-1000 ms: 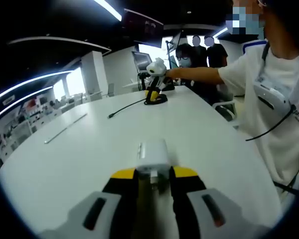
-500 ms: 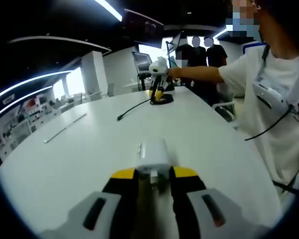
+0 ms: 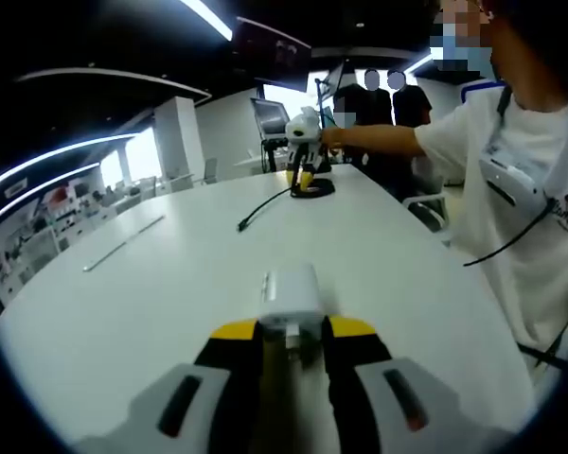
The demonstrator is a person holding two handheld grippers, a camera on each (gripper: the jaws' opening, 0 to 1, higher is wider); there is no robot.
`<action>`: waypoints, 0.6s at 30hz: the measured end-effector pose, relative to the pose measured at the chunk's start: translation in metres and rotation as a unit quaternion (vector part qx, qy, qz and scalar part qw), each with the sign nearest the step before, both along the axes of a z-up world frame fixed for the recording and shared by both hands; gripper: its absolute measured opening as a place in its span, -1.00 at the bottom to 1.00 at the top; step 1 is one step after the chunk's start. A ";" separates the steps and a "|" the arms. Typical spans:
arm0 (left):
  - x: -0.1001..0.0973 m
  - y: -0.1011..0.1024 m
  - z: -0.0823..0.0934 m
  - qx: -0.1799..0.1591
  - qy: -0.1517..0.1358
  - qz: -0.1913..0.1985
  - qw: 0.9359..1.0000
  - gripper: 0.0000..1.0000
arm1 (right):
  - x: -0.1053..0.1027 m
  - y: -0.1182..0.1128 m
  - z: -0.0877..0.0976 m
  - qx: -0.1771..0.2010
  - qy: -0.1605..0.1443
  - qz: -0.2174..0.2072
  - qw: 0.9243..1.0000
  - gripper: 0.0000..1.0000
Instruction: Plug the desk Type‑C cable into the charger adapter.
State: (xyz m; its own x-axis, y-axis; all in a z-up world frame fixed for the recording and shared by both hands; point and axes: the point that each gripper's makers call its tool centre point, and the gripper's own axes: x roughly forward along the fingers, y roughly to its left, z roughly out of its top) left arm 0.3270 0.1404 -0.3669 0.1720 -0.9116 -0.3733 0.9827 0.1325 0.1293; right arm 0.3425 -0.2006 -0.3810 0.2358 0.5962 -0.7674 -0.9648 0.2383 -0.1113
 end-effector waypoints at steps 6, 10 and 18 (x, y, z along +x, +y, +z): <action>-0.001 0.000 0.000 0.000 0.000 0.000 1.000 -0.50 | -0.004 -0.001 0.000 -0.008 0.000 0.021 1.000 -0.78; 0.000 0.000 0.000 0.000 0.000 0.001 1.000 -0.50 | -0.005 -0.001 0.000 -0.009 -0.001 0.029 1.000 -0.78; 0.000 0.000 0.000 0.000 0.000 0.001 1.000 -0.50 | -0.014 -0.004 -0.001 -0.035 -0.012 0.079 0.996 -0.78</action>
State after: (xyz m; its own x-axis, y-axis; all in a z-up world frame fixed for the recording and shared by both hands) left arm 0.3269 0.1407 -0.3666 0.1735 -0.9112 -0.3736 0.9825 0.1340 0.1295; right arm 0.3283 -0.2042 -0.3817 0.1619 0.5722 -0.8040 -0.9865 0.0743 -0.1458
